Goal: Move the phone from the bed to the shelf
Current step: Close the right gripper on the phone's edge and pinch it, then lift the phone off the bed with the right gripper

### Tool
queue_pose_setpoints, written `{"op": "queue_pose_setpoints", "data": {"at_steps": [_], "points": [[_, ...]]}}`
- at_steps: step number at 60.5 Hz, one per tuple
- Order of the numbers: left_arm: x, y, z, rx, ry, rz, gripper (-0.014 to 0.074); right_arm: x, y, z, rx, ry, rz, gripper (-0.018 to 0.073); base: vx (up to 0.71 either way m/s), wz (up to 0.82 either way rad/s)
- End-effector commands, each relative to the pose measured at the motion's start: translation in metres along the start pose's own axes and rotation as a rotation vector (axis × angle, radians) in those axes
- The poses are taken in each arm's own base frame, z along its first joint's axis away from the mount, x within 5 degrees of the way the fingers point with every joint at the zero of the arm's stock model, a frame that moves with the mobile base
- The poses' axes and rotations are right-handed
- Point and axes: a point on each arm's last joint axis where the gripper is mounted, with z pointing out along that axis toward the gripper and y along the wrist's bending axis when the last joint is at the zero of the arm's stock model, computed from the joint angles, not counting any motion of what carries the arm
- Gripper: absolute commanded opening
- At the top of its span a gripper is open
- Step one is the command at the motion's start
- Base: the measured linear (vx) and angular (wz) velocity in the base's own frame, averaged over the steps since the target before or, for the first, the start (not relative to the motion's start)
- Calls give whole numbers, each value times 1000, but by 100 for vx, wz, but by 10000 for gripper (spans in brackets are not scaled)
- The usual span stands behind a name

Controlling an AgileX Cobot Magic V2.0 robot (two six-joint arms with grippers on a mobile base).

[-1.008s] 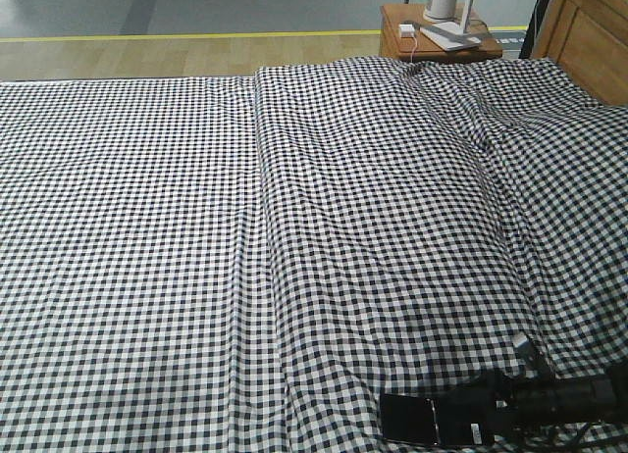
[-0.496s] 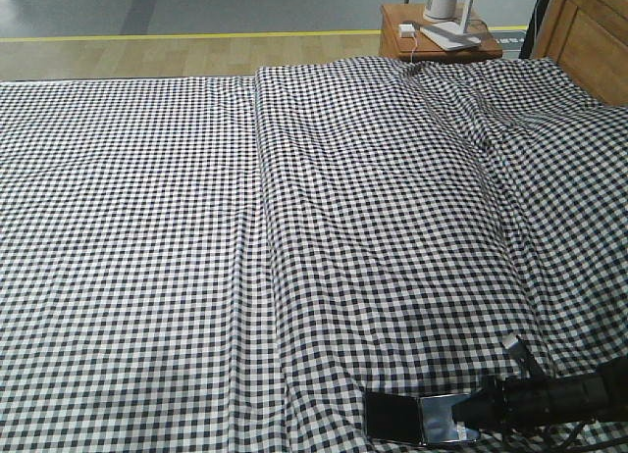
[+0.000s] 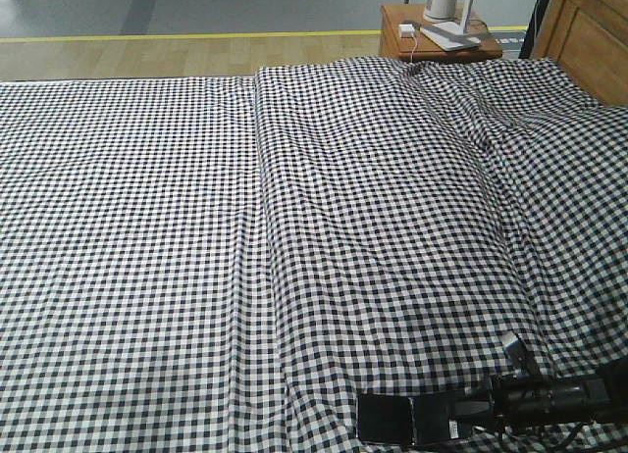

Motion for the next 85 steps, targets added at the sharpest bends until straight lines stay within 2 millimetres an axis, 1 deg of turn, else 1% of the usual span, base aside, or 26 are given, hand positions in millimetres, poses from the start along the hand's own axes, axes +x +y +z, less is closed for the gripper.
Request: {"op": "queue_pose_setpoints", "data": {"at_steps": [1, 14, 24, 29, 37, 49, 74, 82, 85], "points": [[-14, 2, -3, -11, -107, -15, 1, -12, 32, -15, -153, 3, -70, -8, 0, 0], [-14, 2, -3, -11, -107, -15, 1, -22, 54, -34, -108, 58, -140, -8, 0, 0], [-14, 2, -3, -11, -107, -15, 1, -37, 86, -56, -67, 23, -223, -5, 0, 0], [-14, 2, -3, -11, -107, -15, 1, -42, 104, -67, -48, 8, -268, -4, 0, 0], [-14, 2, -3, -11, -107, -15, 1, -43, 140, -86, -9, -8, -349, -4, 0, 0], [-14, 2, -3, -11, -107, -15, 1, -36, 199, -113, 36, -78, -453, -3, 0, 0], [-14, 2, -3, -11, -107, -15, 1, -7, 321, -164, 148, -262, -677, -3, 0, 0], [-14, 2, -3, -11, -107, -15, 1, 5, 355, -175, 165, -327, -736, -3, 0, 0], [-14, 2, -3, -11, -107, -15, 1, 10, 369, -174, 163, -339, -773, -3, 0, 0]]}}
